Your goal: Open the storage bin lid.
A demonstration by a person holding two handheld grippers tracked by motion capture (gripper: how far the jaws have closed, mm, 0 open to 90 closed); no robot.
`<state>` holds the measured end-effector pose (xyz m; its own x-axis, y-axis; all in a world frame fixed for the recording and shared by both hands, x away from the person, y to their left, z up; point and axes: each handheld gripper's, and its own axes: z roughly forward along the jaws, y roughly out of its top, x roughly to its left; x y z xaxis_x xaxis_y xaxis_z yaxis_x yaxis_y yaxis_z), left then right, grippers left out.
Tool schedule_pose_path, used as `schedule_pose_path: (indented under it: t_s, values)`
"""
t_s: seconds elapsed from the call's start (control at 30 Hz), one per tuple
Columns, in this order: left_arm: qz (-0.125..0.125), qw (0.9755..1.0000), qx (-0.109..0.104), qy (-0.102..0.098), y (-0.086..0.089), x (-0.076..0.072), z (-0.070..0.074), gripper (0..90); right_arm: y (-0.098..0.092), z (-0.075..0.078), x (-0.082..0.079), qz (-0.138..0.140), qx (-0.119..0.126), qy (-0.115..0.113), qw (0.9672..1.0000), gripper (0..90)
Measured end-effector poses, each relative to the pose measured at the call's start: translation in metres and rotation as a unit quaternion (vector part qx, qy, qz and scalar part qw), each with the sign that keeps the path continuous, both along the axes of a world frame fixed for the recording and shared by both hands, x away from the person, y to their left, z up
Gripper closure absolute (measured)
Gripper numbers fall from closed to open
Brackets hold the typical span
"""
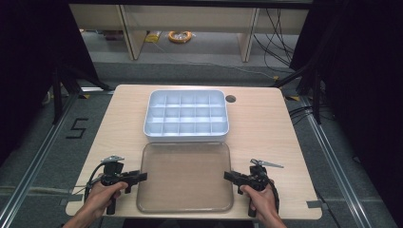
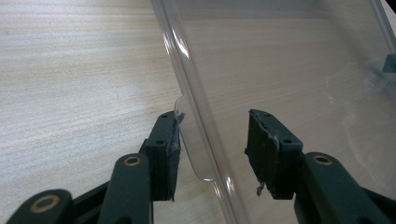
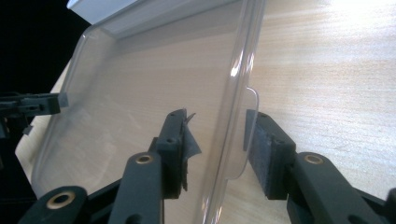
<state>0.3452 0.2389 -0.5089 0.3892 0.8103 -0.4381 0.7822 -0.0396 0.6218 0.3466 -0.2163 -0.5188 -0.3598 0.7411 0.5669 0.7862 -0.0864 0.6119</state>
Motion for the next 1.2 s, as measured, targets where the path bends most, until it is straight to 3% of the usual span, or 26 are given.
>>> schedule_pose_path:
  t_s: [0.27, 0.33, 0.47, 0.53, 0.57, 0.6, 0.67, 0.7, 0.73, 0.77, 0.87, 1.0, 1.1, 1.2]
  values:
    - [0.004, 1.0000, 0.000, 0.005, 0.001, 0.002, -0.004, 53.6, 0.002, -0.002, 0.002, 0.008, -0.035, -0.013, 0.9993, 59.4]
    - [0.005, 1.0000, 0.006, 0.000, 0.000, 0.002, -0.004, 53.3, 0.002, -0.001, 0.001, 0.010, -0.034, -0.004, 0.9994, 59.3]
    - [0.002, 0.9999, 0.015, -0.004, -0.002, 0.001, -0.004, 50.6, 0.003, -0.001, 0.001, 0.012, -0.037, -0.009, 0.9992, 59.0]
    - [-0.011, 0.9995, 0.028, -0.004, -0.001, 0.001, -0.004, 49.7, 0.002, -0.001, 0.001, 0.012, -0.043, -0.012, 0.9989, 59.1]
    - [0.001, 0.9998, 0.017, -0.005, -0.004, 0.001, -0.004, 49.1, 0.002, -0.002, 0.001, 0.010, -0.048, -0.015, 0.9987, 59.0]
    - [-0.010, 0.9996, 0.026, -0.002, -0.001, 0.001, -0.003, 47.9, 0.002, -0.001, 0.001, 0.008, -0.048, -0.019, 0.9987, 58.9]
    - [0.006, 0.9999, 0.012, -0.002, -0.004, 0.002, -0.004, 44.9, 0.000, 0.001, 0.002, 0.006, -0.061, -0.031, 0.9976, 58.7]
    - [0.010, 0.9998, 0.016, -0.007, -0.004, 0.002, -0.004, 41.9, 0.000, 0.003, 0.002, -0.002, -0.064, -0.027, 0.9976, 58.5]
    - [0.006, 0.9995, 0.030, -0.010, 0.000, 0.003, -0.002, 40.0, 0.002, 0.005, 0.000, -0.011, -0.047, -0.019, 0.9987, 58.1]
    - [0.024, 0.9995, 0.013, -0.015, -0.002, 0.004, -0.001, 37.7, 0.002, 0.008, 0.000, -0.008, -0.049, -0.016, 0.9987, 57.4]
    - [0.035, 0.9991, 0.011, -0.021, 0.001, 0.005, 0.000, 34.9, 0.000, 0.006, 0.001, -0.005, -0.050, -0.028, 0.9984, 56.5]
    - [0.028, 0.9990, 0.016, -0.032, 0.002, 0.004, 0.001, 33.3, -0.004, 0.006, 0.005, -0.001, -0.059, -0.052, 0.9969, 54.6]
    - [0.031, 0.9983, 0.013, -0.047, 0.001, 0.004, 0.003, 32.0, -0.004, 0.009, 0.005, 0.000, -0.056, -0.057, 0.9968, 51.1]
    - [0.031, 0.9980, 0.012, -0.053, 0.001, 0.003, 0.005, 30.5, -0.003, 0.013, 0.007, 0.004, -0.059, -0.080, 0.9951, 47.8]
